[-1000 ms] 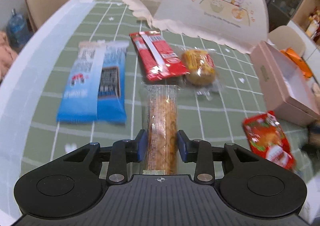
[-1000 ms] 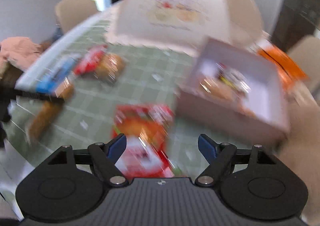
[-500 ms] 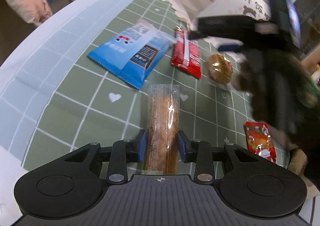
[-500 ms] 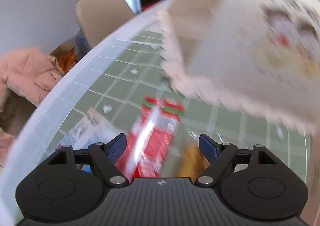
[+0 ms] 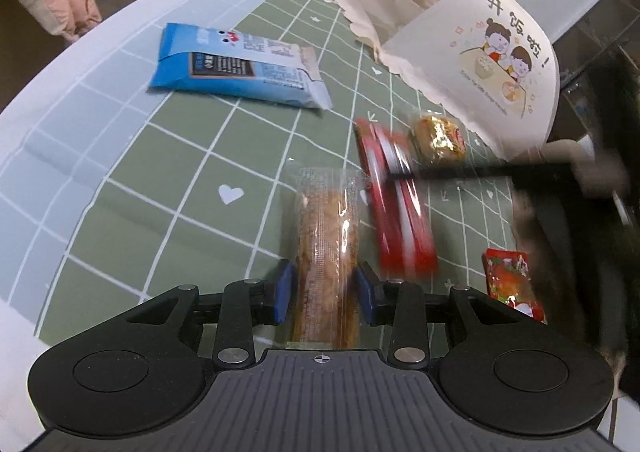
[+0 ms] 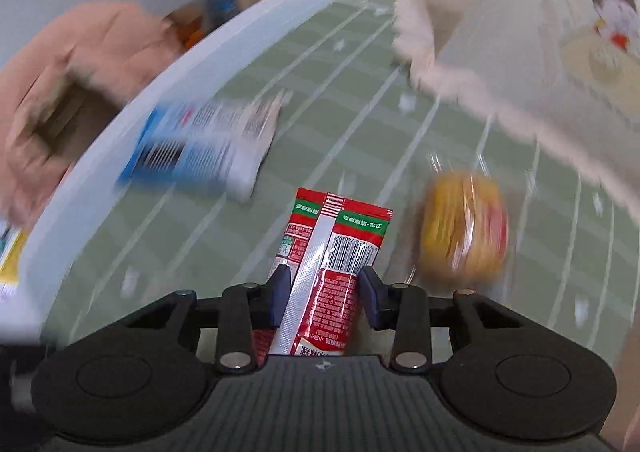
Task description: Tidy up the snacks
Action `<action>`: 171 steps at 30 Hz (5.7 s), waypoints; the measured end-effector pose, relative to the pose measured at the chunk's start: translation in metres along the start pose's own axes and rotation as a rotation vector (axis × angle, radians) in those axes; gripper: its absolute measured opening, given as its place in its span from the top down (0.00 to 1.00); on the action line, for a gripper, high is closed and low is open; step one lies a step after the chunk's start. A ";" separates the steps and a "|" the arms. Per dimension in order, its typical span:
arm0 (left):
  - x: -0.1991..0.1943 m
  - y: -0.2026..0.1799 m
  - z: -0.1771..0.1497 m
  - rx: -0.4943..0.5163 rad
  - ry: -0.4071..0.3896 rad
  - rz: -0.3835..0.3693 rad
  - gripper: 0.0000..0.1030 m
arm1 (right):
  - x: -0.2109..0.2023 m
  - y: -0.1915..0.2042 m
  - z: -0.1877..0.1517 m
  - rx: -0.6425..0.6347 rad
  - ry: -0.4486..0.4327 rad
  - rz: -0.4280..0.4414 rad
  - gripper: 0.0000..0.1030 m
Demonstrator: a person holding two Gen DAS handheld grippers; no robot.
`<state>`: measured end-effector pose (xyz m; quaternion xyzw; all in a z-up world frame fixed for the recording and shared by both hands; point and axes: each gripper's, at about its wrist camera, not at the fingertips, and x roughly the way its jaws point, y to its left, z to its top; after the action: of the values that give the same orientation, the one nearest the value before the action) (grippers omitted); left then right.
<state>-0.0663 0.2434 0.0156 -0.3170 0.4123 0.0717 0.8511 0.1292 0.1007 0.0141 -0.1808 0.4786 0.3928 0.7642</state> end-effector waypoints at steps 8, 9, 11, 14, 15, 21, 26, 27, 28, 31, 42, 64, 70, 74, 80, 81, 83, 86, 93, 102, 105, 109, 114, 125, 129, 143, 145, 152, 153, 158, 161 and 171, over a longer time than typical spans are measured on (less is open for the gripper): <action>0.015 -0.017 0.007 0.046 0.020 0.002 0.62 | -0.047 -0.009 -0.048 -0.031 -0.040 -0.028 0.62; 0.015 -0.019 0.005 0.052 0.022 0.004 0.62 | -0.050 -0.012 -0.043 -0.038 -0.085 -0.081 0.50; 0.016 -0.023 0.002 0.060 0.027 0.005 0.62 | -0.048 -0.019 -0.028 -0.037 -0.151 -0.166 0.30; 0.016 -0.026 -0.004 0.068 0.024 0.002 0.62 | -0.027 -0.030 -0.006 -0.046 -0.174 -0.217 0.29; 0.016 -0.027 -0.006 0.072 0.019 0.004 0.61 | -0.014 -0.036 0.003 -0.030 -0.157 -0.233 0.29; 0.017 -0.040 -0.007 0.171 0.028 0.044 0.62 | 0.015 -0.061 0.026 0.144 -0.112 -0.191 0.43; 0.027 -0.048 0.003 0.219 0.052 0.042 0.61 | -0.037 -0.035 -0.004 0.015 -0.155 -0.147 0.47; 0.031 -0.051 0.006 0.236 0.056 0.045 0.61 | -0.051 -0.028 -0.016 -0.024 -0.178 -0.163 0.47; 0.033 -0.054 0.008 0.257 0.061 0.052 0.61 | -0.066 -0.023 -0.031 -0.059 -0.198 -0.181 0.47; 0.036 -0.068 0.008 0.318 0.085 0.081 0.62 | -0.102 -0.020 -0.073 -0.064 -0.224 -0.196 0.47; 0.009 -0.145 -0.029 0.510 0.167 -0.190 0.64 | -0.183 -0.071 -0.189 0.268 -0.275 -0.436 0.47; 0.019 -0.401 0.077 0.698 -0.072 -0.543 0.66 | -0.263 -0.101 -0.247 0.357 -0.394 -0.510 0.47; 0.084 -0.403 0.064 0.706 0.069 -0.441 0.66 | -0.257 -0.106 -0.260 0.396 -0.384 -0.478 0.47; 0.094 -0.389 0.068 0.646 0.072 -0.418 0.62 | -0.258 -0.108 -0.261 0.408 -0.394 -0.473 0.47; 0.066 -0.350 0.088 0.599 0.013 -0.439 0.62 | -0.256 -0.124 -0.252 0.445 -0.394 -0.433 0.47; 0.062 -0.342 0.092 0.588 0.011 -0.433 0.62 | -0.252 -0.126 -0.252 0.451 -0.375 -0.419 0.47; 0.058 -0.322 0.091 0.554 0.020 -0.415 0.62 | -0.242 -0.124 -0.252 0.435 -0.324 -0.418 0.47; 0.062 -0.295 0.077 0.511 0.069 -0.389 0.62 | -0.234 -0.118 -0.265 0.392 -0.261 -0.403 0.41; 0.071 -0.241 0.014 0.491 0.220 -0.325 0.62 | -0.231 -0.122 -0.311 0.443 -0.140 -0.296 0.31; 0.061 -0.224 -0.026 0.526 0.288 -0.321 0.62 | -0.204 -0.133 -0.310 0.575 -0.069 -0.346 0.31; 0.059 -0.222 -0.031 0.515 0.296 -0.333 0.62 | -0.188 -0.147 -0.305 0.668 -0.028 -0.346 0.31; 0.053 -0.212 -0.034 0.515 0.301 -0.318 0.63 | -0.179 -0.138 -0.300 0.593 0.030 -0.367 0.49; 0.043 -0.181 -0.021 0.463 0.266 -0.269 0.63 | -0.248 -0.131 -0.244 0.563 -0.200 -0.189 0.50; 0.020 -0.115 0.051 0.429 0.062 -0.148 0.63 | -0.266 -0.155 -0.120 0.355 -0.441 -0.415 0.24; 0.025 -0.067 0.113 0.345 -0.052 -0.023 0.63 | -0.230 -0.134 -0.141 0.346 -0.368 -0.291 0.24; 0.073 0.037 0.189 0.249 -0.078 0.291 0.67 | -0.161 -0.084 -0.232 0.421 -0.102 -0.229 0.24; 0.064 0.036 0.174 0.250 -0.070 0.260 0.67 | -0.158 -0.083 -0.229 0.421 -0.107 -0.205 0.24; 0.040 0.004 0.106 0.289 0.000 0.179 0.70 | -0.131 -0.054 -0.189 0.326 -0.133 -0.092 0.24; 0.035 -0.002 0.095 0.286 0.012 0.171 0.70 | -0.125 -0.046 -0.181 0.302 -0.134 -0.076 0.24; 0.016 -0.017 0.057 0.239 0.068 0.051 0.70 | -0.097 -0.011 -0.150 0.188 -0.111 -0.026 0.24; -0.011 -0.018 0.045 0.192 0.044 0.028 0.70 | -0.089 0.010 -0.138 0.111 -0.117 -0.018 0.24; -0.062 0.026 0.017 -0.049 0.209 0.040 0.71 | -0.055 0.066 -0.076 -0.177 -0.185 0.067 0.24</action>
<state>-0.1055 0.2827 0.0574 -0.3352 0.5034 0.0654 0.7937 0.0201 0.0687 0.0326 -0.1945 0.3753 0.4737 0.7726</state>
